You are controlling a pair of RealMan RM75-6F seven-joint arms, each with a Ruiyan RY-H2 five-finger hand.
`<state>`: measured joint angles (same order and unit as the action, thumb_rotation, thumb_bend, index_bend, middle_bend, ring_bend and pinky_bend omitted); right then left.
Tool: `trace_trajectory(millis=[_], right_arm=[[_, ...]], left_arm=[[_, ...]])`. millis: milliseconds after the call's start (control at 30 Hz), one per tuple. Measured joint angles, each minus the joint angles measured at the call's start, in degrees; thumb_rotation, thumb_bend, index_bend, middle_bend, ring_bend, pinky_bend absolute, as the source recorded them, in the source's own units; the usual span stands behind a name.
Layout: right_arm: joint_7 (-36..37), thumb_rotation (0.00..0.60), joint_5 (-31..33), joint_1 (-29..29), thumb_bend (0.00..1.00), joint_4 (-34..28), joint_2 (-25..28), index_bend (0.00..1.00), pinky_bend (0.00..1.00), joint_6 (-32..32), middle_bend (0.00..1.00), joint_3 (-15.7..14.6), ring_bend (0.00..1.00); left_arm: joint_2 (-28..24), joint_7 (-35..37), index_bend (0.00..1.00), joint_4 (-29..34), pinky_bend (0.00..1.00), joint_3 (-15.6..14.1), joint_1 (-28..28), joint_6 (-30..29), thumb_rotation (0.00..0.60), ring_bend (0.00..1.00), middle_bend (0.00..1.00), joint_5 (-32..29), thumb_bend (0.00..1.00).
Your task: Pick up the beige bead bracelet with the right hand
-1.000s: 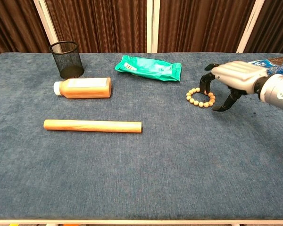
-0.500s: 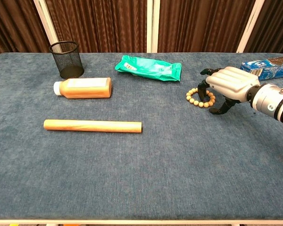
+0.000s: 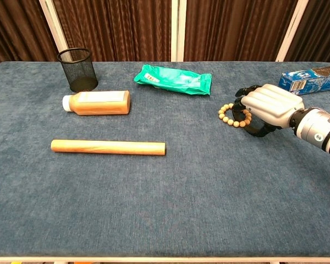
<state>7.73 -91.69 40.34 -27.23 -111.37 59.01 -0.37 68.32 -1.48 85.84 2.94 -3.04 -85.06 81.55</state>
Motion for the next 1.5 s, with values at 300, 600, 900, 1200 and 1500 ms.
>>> trace_trajectory(millis=[300,600,900,1200,1500], right_arm=[[19.43,0.600,6.21,-1.18,0.46,-10.19,4.81,0.69,0.21,-0.58,0.43,5.60,0.17],[51.85,0.600,17.57,-3.53,0.49,-40.04,22.49,0.65,0.18,-18.91,0.42,13.26,0.17],[88.18,0.559,14.87,-8.67,0.50,-53.17,32.93,0.53,0.13,-33.86,0.40,20.28,0.15],[114.16,0.187,-7.34,-8.53,0.36,-53.98,35.95,0.30,0.06,-26.09,0.33,15.42,0.05],[110.77,0.003,-15.14,-5.77,0.17,-42.28,32.12,0.32,0.10,-7.43,0.45,7.26,0.16]], left_arm=[[0.18,1.01,0.29,-0.72,0.06,-0.32,0.23,-0.60,0.600,0.12,0.21,1.22,0.04],[-0.21,0.46,0.29,0.19,0.06,-0.21,-0.88,0.34,0.600,0.12,0.21,2.18,0.04],[-0.84,-0.17,0.29,1.31,0.06,-0.23,-1.60,1.22,0.600,0.12,0.21,2.43,0.04],[-1.03,-0.35,0.29,1.93,0.06,-0.39,-1.78,1.45,0.600,0.12,0.21,2.50,0.04],[-0.97,-0.34,0.30,2.36,0.06,-0.56,-1.60,1.13,0.600,0.12,0.21,2.54,0.04]])
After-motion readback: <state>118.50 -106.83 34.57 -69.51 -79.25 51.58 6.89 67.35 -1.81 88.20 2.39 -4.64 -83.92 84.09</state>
